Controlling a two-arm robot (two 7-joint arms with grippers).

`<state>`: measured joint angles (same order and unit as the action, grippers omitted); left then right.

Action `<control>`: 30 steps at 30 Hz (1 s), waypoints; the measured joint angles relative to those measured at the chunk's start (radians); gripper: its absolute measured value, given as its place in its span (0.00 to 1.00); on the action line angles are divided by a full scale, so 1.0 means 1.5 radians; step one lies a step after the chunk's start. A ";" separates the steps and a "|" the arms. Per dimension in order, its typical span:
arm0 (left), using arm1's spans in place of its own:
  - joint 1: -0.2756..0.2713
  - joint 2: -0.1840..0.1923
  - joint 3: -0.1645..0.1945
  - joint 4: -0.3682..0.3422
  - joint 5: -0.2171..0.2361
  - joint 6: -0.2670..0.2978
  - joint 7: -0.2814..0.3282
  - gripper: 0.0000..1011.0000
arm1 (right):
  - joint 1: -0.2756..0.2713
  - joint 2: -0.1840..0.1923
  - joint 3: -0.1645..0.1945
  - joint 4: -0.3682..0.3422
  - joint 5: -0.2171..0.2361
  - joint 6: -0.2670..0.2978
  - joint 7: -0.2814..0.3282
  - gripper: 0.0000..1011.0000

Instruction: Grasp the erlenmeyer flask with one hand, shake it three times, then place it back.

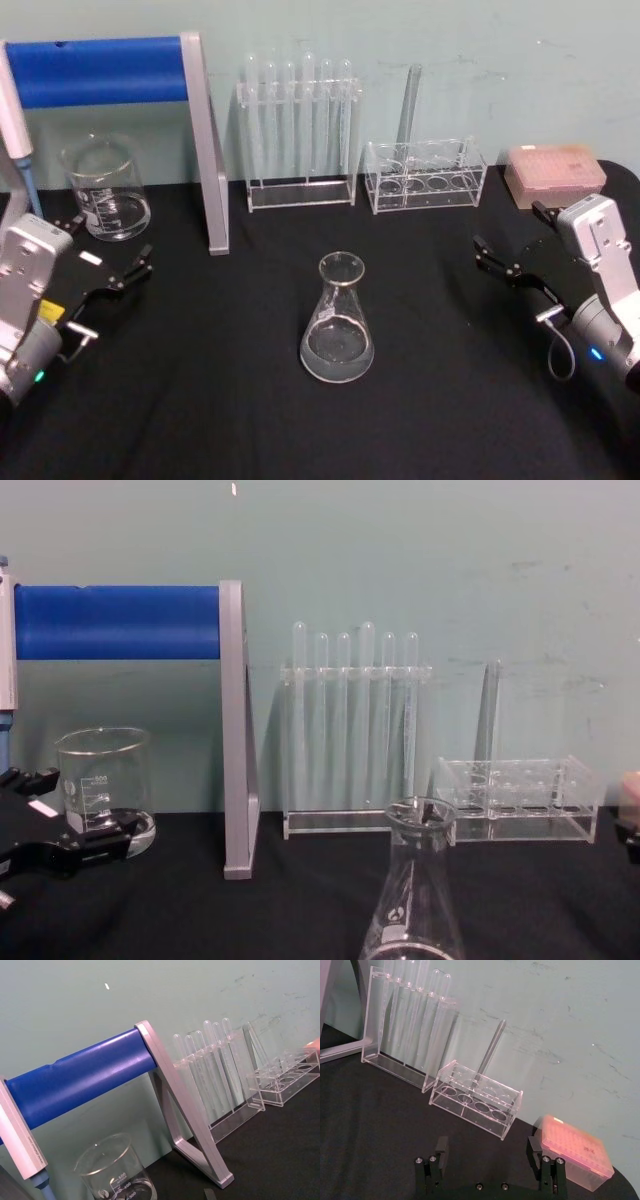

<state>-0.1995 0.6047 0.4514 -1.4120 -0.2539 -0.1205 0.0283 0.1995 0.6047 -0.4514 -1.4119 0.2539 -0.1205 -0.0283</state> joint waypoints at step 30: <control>0.000 0.000 0.000 0.000 0.000 0.000 0.000 0.99 | -0.005 -0.002 0.008 -0.003 0.003 -0.004 0.008 0.99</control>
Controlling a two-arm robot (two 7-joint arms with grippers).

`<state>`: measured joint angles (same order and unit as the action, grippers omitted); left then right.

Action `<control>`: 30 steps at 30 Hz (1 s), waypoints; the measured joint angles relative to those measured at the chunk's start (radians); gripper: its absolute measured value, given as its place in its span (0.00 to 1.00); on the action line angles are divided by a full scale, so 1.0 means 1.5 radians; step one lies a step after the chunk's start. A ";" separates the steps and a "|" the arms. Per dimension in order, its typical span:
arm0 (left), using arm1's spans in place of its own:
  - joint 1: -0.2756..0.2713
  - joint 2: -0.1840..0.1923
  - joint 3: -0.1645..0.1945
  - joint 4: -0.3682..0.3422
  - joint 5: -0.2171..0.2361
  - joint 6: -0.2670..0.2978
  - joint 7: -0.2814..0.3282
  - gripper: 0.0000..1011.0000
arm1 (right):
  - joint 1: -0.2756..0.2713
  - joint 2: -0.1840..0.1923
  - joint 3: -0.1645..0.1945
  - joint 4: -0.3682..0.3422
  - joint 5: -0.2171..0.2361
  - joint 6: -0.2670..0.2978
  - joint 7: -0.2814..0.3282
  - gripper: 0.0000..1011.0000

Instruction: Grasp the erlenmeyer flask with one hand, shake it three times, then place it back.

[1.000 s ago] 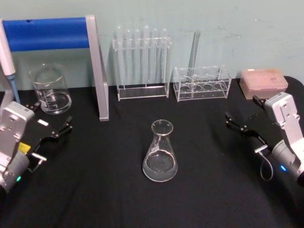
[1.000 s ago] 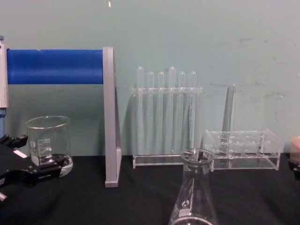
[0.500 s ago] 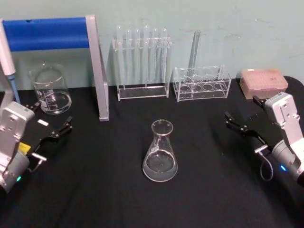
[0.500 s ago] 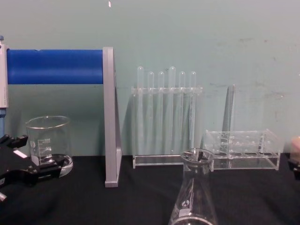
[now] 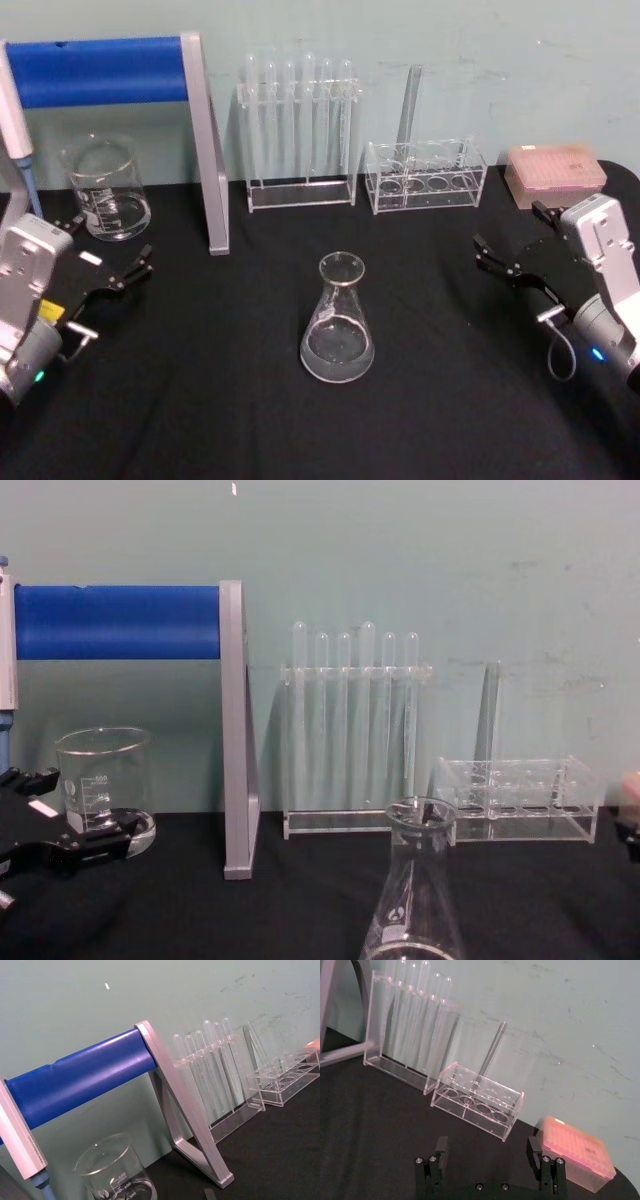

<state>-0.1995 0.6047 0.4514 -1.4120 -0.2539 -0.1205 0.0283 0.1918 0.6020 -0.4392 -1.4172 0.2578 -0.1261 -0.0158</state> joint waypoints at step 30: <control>0.000 0.000 0.000 0.000 0.000 0.000 0.000 0.99 | -0.076 0.002 0.047 -0.106 0.167 0.013 0.253 0.99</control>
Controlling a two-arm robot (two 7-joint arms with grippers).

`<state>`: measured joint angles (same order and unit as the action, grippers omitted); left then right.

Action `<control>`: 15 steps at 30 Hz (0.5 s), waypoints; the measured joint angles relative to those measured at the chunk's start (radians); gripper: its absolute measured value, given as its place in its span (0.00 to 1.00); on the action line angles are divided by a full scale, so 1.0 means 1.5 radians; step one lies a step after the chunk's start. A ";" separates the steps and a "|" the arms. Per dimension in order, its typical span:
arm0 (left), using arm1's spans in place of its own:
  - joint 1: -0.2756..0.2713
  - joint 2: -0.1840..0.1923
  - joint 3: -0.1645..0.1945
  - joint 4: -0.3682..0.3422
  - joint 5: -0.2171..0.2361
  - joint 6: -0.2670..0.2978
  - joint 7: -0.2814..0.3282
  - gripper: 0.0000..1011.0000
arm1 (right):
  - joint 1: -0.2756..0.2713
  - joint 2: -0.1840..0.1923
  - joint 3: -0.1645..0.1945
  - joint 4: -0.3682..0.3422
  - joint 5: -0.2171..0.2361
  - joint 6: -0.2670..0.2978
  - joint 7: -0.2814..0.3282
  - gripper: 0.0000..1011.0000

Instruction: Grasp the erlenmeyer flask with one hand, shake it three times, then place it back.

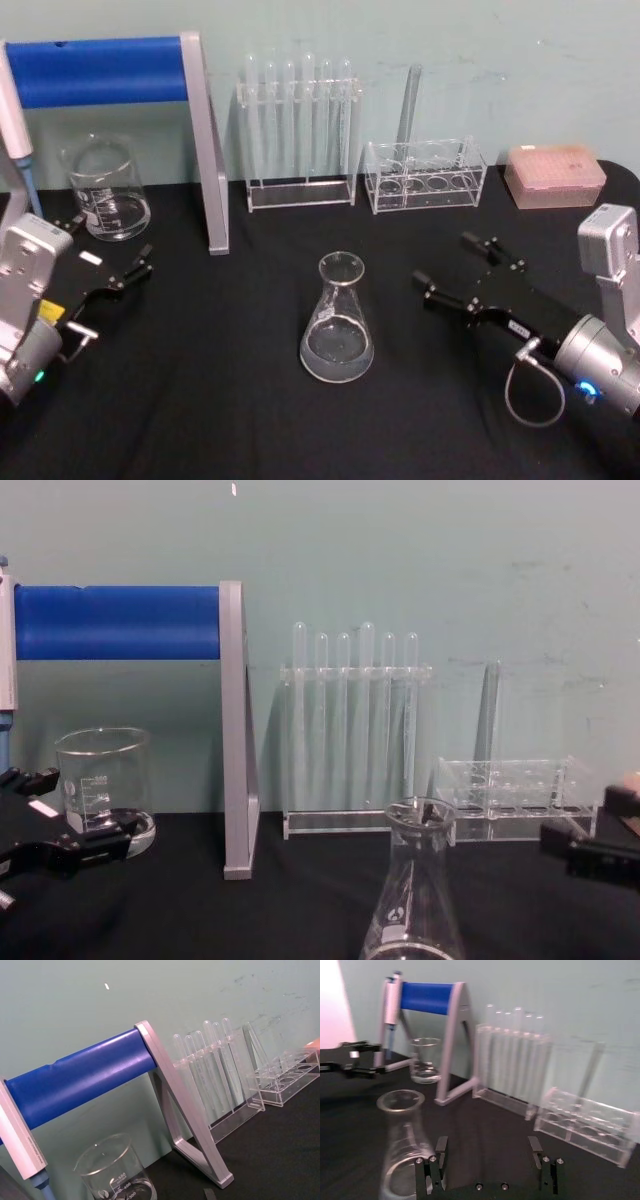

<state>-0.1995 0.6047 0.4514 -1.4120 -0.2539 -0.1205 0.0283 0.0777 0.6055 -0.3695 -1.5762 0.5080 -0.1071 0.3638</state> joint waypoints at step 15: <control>0.000 0.000 0.000 0.000 0.000 0.000 0.000 0.99 | 0.031 -0.006 -0.030 0.027 0.014 0.016 0.146 0.99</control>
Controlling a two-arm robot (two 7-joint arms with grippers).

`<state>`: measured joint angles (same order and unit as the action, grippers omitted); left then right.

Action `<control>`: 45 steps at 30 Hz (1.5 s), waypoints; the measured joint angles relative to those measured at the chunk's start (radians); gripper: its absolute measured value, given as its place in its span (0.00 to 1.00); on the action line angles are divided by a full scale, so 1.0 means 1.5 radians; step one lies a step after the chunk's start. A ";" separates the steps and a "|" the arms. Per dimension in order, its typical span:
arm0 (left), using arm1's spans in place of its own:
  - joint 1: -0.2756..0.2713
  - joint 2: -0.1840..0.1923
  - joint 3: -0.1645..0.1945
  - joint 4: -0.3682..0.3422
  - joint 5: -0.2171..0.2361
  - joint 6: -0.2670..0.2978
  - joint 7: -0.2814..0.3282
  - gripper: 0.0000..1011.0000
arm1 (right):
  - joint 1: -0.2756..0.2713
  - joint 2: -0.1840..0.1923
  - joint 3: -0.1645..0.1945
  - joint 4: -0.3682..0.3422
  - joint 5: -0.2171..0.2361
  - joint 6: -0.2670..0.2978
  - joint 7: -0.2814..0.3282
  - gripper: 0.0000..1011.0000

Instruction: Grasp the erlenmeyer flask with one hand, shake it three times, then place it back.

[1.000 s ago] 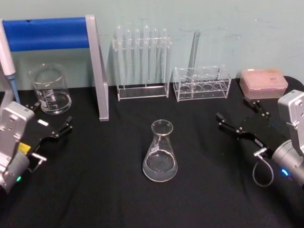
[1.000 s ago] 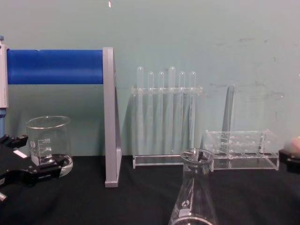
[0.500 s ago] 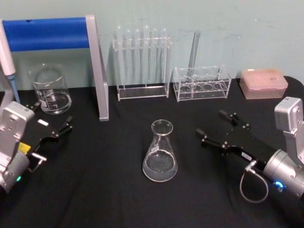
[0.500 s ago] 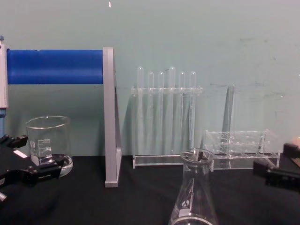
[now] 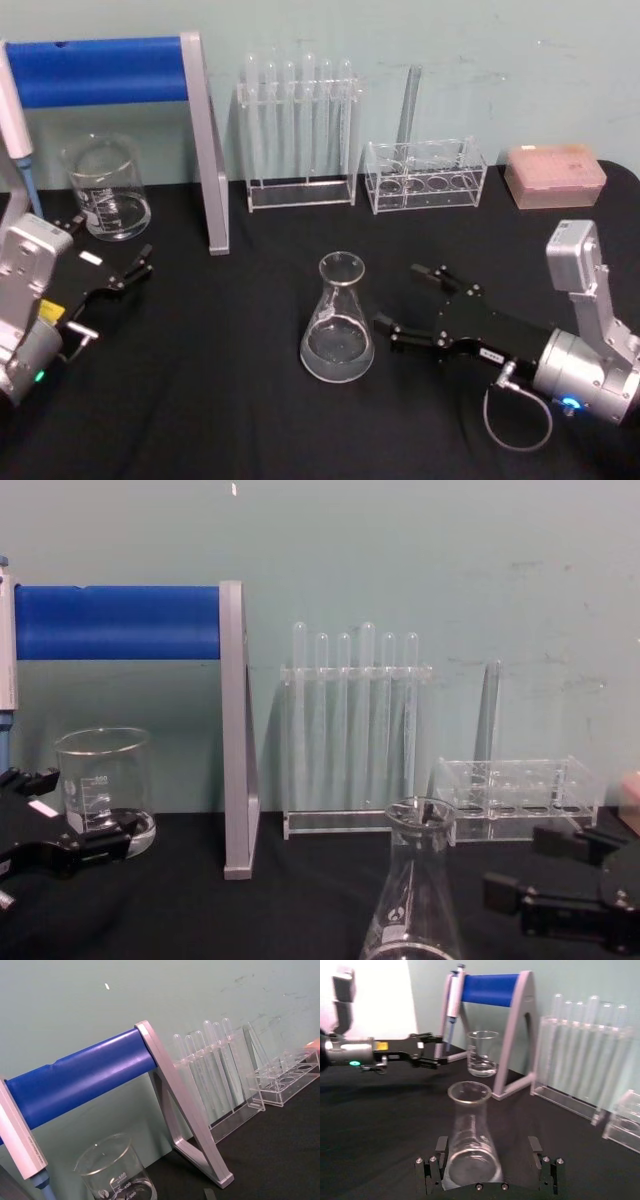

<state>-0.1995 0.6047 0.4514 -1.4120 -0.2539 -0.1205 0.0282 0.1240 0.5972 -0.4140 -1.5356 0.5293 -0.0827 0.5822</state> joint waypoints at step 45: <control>0.000 0.000 0.000 0.000 0.000 0.000 0.000 0.99 | 0.106 -0.102 -0.061 0.096 -0.050 0.005 0.017 0.99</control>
<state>-0.1995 0.6047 0.4514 -1.4120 -0.2539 -0.1205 0.0283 0.2829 0.4443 -0.5061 -1.3921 0.4538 -0.0757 0.6071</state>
